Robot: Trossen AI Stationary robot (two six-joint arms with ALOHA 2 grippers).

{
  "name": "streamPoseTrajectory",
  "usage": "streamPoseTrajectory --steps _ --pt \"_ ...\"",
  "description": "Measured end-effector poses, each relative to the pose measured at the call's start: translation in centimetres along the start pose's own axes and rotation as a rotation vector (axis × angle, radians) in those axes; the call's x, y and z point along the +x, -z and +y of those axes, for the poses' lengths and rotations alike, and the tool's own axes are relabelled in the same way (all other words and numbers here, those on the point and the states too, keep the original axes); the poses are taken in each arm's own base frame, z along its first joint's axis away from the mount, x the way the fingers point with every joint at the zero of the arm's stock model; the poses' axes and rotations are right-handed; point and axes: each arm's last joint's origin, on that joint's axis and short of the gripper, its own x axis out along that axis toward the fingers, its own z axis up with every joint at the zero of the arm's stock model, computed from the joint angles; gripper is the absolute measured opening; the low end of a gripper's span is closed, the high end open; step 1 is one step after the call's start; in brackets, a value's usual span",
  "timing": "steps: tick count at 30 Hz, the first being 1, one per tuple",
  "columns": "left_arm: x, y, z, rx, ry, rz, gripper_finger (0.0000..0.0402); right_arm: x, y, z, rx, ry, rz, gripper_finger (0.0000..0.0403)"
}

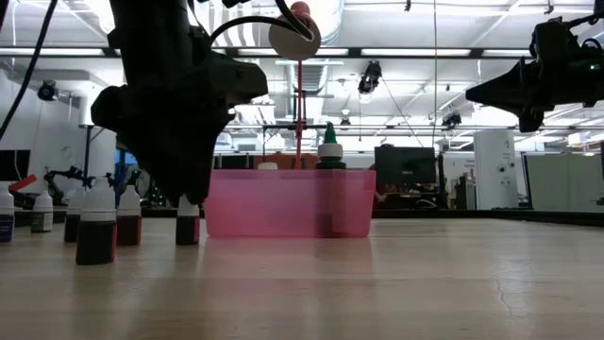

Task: Pick & Place food coloring
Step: Put the small pink food coloring bottle into the pink bin

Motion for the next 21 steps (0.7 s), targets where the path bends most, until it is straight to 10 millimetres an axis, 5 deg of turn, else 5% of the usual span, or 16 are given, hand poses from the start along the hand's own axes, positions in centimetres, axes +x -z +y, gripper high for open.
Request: streamPoseTrajectory --steps 21 --pt "-0.93 -0.22 0.09 -0.008 0.029 -0.008 0.0026 0.00 0.00 0.00 0.000 0.000 0.000 0.0009"
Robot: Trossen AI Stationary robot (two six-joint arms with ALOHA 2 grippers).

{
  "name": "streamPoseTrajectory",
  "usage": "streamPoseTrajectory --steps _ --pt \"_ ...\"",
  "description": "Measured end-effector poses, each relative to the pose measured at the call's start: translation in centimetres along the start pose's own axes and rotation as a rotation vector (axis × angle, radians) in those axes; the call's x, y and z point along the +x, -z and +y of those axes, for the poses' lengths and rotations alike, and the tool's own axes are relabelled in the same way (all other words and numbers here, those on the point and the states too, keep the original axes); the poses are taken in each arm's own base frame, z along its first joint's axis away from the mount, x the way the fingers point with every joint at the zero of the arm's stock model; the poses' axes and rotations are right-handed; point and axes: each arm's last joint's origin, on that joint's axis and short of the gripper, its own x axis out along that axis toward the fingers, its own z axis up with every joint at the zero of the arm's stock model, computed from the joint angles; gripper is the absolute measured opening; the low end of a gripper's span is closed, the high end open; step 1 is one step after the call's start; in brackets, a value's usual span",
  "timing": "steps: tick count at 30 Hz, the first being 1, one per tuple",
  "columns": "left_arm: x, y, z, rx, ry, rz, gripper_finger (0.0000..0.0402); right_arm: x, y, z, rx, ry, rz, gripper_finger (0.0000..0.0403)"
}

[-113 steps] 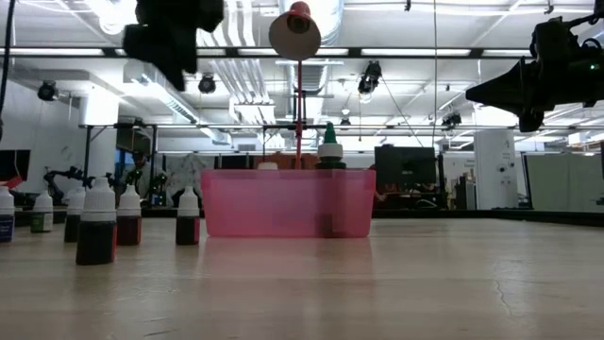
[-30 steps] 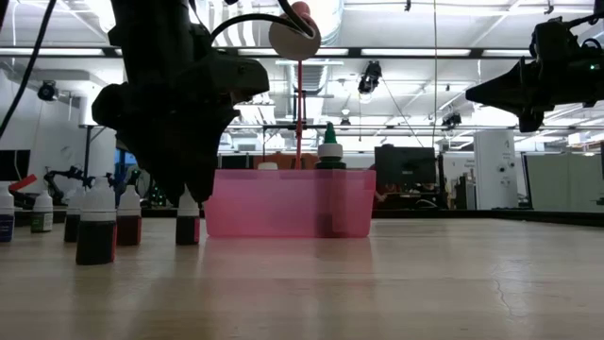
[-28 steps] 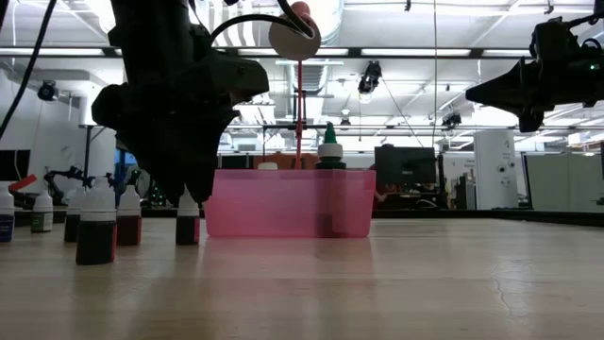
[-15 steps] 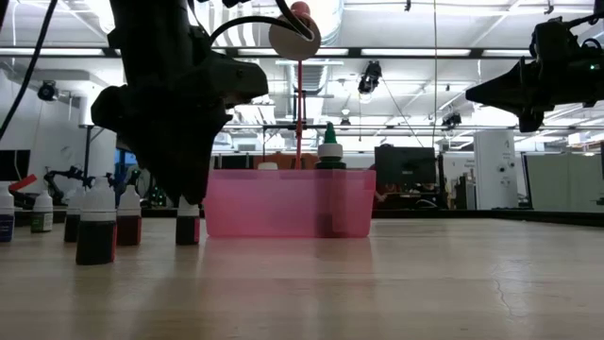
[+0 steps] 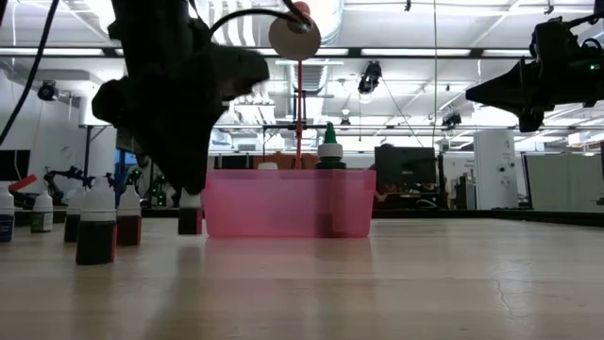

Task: Pick & Place food coloring
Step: Put the small pink food coloring bottle into the pink bin

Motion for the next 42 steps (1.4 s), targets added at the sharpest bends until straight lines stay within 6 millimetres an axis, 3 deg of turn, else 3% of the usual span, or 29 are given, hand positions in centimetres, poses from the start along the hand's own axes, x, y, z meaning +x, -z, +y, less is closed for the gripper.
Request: streamPoseTrajectory --steps 13,27,32,42 --pt "-5.0 -1.0 0.3 0.011 0.125 0.052 0.0026 0.0 0.0 0.0 0.000 0.000 0.000 0.0009" --pt "-10.6 -4.8 1.2 0.352 0.131 0.018 0.0026 0.0 0.0 0.0 0.000 -0.001 0.000 0.0009" --pt "-11.3 -6.8 1.6 0.513 0.144 -0.026 0.0026 0.0 0.0 0.0 0.000 -0.001 0.000 0.0009" --pt "-10.1 -11.1 3.7 0.735 0.088 -0.080 0.0026 0.0 0.0 0.0 0.000 -0.001 0.000 0.0009"
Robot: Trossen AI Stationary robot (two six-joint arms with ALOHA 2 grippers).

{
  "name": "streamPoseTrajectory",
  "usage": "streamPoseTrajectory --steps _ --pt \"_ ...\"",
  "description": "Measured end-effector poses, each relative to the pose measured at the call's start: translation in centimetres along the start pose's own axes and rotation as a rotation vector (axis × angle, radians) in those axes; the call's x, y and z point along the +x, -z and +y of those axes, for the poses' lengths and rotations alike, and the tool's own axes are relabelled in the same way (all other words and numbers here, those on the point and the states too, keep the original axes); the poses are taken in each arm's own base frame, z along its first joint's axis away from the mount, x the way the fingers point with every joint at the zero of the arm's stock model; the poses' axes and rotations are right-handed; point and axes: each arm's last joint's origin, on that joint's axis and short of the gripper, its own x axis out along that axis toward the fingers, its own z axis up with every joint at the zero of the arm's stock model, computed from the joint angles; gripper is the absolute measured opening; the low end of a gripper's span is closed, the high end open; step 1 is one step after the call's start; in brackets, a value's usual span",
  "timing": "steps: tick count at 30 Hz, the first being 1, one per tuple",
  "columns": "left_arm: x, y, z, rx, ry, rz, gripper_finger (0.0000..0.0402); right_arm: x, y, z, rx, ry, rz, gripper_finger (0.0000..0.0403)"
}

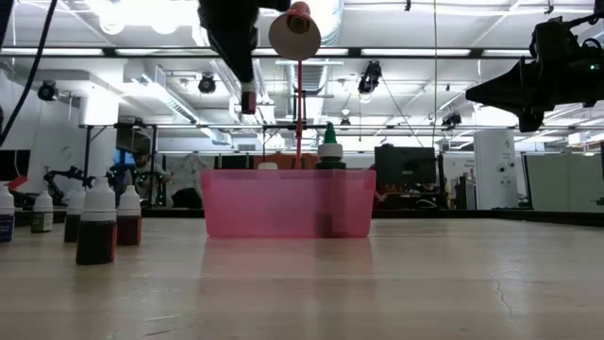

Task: Pick & Place food coloring
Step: Put the small pink food coloring bottle into the pink bin

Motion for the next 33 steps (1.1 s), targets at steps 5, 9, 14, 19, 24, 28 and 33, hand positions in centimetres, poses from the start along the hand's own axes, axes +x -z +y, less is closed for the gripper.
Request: streamPoseTrajectory --steps 5,9,14,19,24,28,33 --pt "1.3 -1.0 2.8 0.039 -0.035 0.002 0.0026 0.0 0.0 0.0 0.000 0.000 0.000 0.0009" --pt "3.0 -1.9 4.9 0.049 -0.065 0.013 0.0026 0.0 0.0 0.0 0.000 0.000 0.000 0.0009" --pt "5.4 -2.7 7.0 0.057 -0.091 0.026 0.0026 0.0 0.0 0.0 0.000 0.000 0.000 0.0009" --pt "7.9 -2.9 8.6 0.053 -0.106 0.083 0.0026 0.0 0.0 0.0 0.000 0.001 0.000 0.0009" --pt "9.7 -3.3 9.3 0.046 -0.056 0.083 0.0026 0.0 0.0 0.0 0.000 0.000 0.000 0.0009" --pt "10.8 -3.3 9.3 0.034 -0.043 0.104 0.0026 0.0 0.0 0.0 0.000 0.000 0.000 0.0009" --pt "11.8 -3.0 9.1 0.002 -0.021 0.123 0.0026 0.0 0.0 0.0 0.000 0.000 0.000 0.0009"
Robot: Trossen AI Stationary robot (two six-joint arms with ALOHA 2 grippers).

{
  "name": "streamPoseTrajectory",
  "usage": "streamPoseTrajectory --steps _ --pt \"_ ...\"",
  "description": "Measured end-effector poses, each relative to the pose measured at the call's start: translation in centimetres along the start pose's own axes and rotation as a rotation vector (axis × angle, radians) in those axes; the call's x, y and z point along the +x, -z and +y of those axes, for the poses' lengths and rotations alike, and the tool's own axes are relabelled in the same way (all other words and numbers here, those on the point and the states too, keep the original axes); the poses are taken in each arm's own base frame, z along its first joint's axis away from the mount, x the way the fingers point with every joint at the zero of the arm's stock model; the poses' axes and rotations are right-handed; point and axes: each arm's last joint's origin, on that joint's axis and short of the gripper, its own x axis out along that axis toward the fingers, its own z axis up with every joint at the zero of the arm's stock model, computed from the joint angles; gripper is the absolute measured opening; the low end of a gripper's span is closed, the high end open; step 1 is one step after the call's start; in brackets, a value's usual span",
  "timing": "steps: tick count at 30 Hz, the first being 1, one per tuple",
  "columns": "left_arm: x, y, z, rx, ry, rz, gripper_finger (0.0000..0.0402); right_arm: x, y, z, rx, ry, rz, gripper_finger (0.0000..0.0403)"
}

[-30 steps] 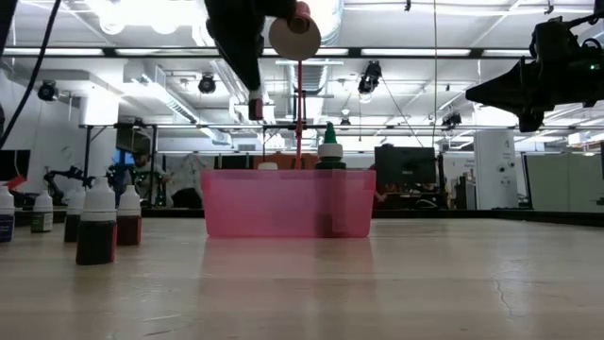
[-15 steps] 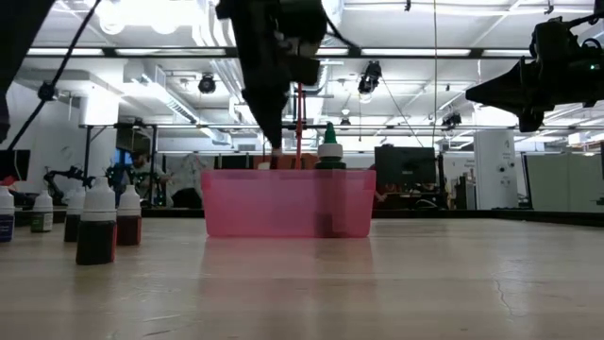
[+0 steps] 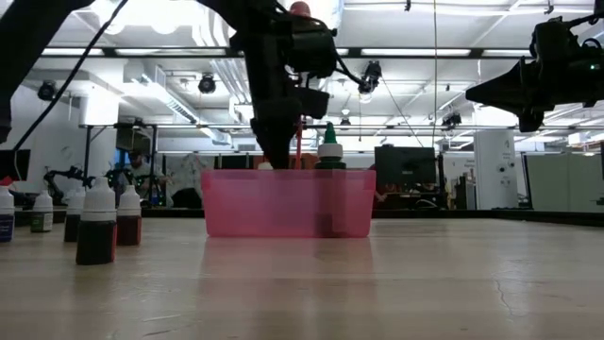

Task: Pick & Place food coloring
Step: Put the small pink food coloring bottle into the pink bin

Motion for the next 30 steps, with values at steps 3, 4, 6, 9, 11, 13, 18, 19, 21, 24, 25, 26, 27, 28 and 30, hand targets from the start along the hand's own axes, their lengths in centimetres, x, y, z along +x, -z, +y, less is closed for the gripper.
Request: streamPoseTrajectory --steps 3,4,6,9,11,13,18,19,21,24,25,26,27,28,30 --pt "0.5 0.5 0.0 -0.055 0.001 0.015 0.0026 0.0 0.0 0.0 0.000 0.000 0.000 0.0009" --pt "0.7 0.6 -0.1 -0.083 0.001 0.018 0.0025 0.0 0.0 0.0 0.000 0.000 0.000 0.0009" --pt "0.9 1.0 -0.1 -0.138 0.002 0.014 0.0025 0.0 0.0 0.0 0.000 0.000 0.000 0.0009" --pt "1.4 1.4 -0.2 -0.211 0.004 -0.005 0.0025 0.0 0.0 0.0 0.000 0.000 0.000 0.0009" --pt "1.7 1.7 -0.2 -0.261 0.005 -0.013 0.0025 0.0 0.0 0.0 0.000 0.000 0.000 0.0009" --pt "1.8 1.7 -0.3 -0.314 0.009 -0.036 0.0025 0.0 0.0 0.0 0.000 0.000 -0.001 0.0009" --pt "1.8 1.7 -0.2 -0.422 -0.019 -0.044 0.0025 0.0 0.0 0.0 0.000 0.000 0.000 0.0009" --pt "1.8 1.7 -0.2 -0.444 -0.032 -0.047 0.0025 0.0 0.0 0.0 0.000 0.000 0.000 0.0009" --pt "1.8 1.7 -0.2 -0.485 -0.047 -0.057 0.0025 0.0 0.0 0.0 0.001 0.000 0.000 0.0009" --pt "1.8 1.6 -0.1 -0.535 -0.059 -0.068 0.0025 0.0 0.0 0.0 0.000 0.000 0.000 0.0009" --pt "1.9 1.7 -0.1 -0.550 -0.063 -0.070 0.0025 0.0 0.0 0.0 0.000 0.000 0.000 0.0009" --pt "2.0 1.7 -0.1 -0.563 -0.066 -0.070 0.0025 0.0 0.0 0.0 0.000 0.000 0.000 0.0009" --pt "2.2 1.9 -0.1 -0.574 -0.066 -0.067 0.0025 0.0 0.0 0.0 0.000 0.000 0.000 0.0009" --pt "2.4 2.0 -0.2 -0.581 -0.066 -0.065 0.0025 0.0 0.0 0.0 0.000 0.000 0.000 0.0009" --pt "2.7 2.2 -0.4 -0.588 -0.068 -0.059 0.0025 0.0 0.0 0.0 0.000 0.000 0.000 0.0009"
